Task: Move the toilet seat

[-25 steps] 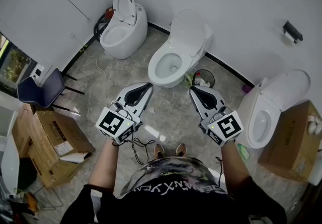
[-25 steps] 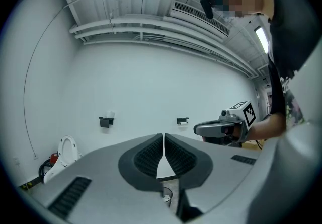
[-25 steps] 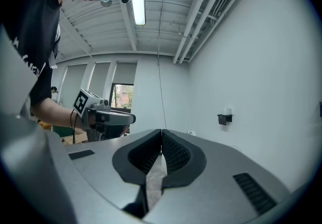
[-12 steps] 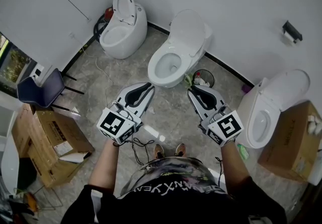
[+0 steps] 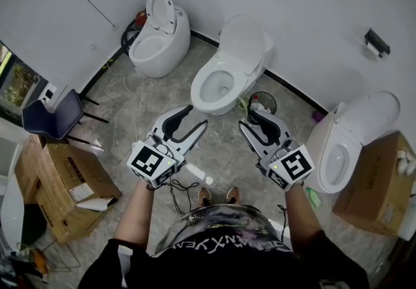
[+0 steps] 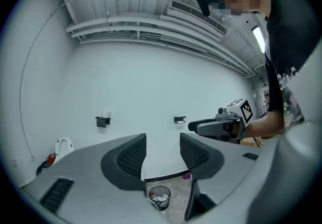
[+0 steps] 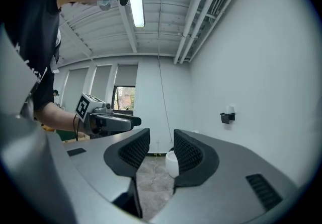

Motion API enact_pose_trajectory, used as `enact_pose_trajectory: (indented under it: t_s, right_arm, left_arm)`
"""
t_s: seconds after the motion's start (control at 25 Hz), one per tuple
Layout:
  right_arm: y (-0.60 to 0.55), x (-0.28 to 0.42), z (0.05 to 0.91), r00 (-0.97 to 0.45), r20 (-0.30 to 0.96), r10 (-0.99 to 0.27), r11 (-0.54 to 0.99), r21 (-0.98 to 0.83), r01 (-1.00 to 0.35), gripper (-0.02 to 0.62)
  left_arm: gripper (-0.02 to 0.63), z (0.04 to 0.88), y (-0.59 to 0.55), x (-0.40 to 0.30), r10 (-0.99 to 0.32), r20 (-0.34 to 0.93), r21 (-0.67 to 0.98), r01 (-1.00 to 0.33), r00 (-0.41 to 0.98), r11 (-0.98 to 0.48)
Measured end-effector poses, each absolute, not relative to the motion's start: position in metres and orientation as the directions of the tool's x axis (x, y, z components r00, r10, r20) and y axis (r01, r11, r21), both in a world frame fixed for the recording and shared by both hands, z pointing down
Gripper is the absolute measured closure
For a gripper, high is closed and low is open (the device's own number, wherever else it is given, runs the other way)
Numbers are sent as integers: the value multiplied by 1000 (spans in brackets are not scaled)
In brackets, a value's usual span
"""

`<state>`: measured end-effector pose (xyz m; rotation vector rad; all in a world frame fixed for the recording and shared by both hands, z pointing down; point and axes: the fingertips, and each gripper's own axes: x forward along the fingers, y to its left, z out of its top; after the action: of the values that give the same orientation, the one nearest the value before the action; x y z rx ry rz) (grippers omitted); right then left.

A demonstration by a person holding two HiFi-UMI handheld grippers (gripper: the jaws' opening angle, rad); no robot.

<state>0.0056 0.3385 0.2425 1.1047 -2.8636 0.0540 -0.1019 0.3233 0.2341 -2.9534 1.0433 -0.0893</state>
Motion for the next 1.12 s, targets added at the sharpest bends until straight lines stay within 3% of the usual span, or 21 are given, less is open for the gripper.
enact_pose_trajectory:
  t_s: [0.24, 0.6, 0.88, 1.12]
  right_arm:
    - [339, 7, 242, -744, 71, -664, 745, -19, -667, 337]
    - [338, 6, 243, -748, 65, -660, 748, -34, -663, 232]
    - [339, 0, 247, -757, 81, -648, 757, -32, -652, 25]
    - [340, -1, 249, -756, 86, -649, 757, -19, -653, 9]
  left_arm:
    - [278, 239, 321, -100, -634, 73, -40, -633, 770, -773]
    - [174, 242, 323, -99, -620, 74, -62, -617, 781, -784]
    - [76, 244, 329, -91, -592, 77, -51, -590, 802, -806]
    - [29, 251, 331, -90, -585, 105, -57, -583, 804, -811]
